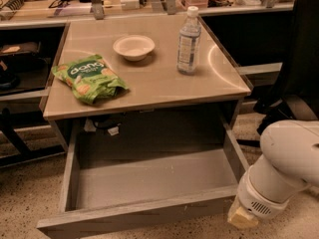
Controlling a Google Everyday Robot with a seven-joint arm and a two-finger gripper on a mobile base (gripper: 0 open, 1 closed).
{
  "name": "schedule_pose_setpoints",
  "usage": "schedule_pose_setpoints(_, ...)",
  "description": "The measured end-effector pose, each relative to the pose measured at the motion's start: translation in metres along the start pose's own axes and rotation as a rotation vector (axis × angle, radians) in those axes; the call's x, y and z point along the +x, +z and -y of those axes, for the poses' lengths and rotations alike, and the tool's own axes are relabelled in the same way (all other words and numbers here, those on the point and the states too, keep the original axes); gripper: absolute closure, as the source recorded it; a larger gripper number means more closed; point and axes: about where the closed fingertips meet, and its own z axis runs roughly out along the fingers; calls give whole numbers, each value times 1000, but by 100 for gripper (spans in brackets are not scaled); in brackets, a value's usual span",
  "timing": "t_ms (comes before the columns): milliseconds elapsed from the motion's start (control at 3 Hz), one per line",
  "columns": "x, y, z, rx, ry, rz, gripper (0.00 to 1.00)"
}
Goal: Close top drawer
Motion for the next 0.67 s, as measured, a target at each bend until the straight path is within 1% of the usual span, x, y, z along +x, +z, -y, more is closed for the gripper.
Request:
schedule_pose_setpoints(333,-12,5,16,25,-27,11,100)
schedule_pose_setpoints(667,-21,15,25,31,-45,20,100)
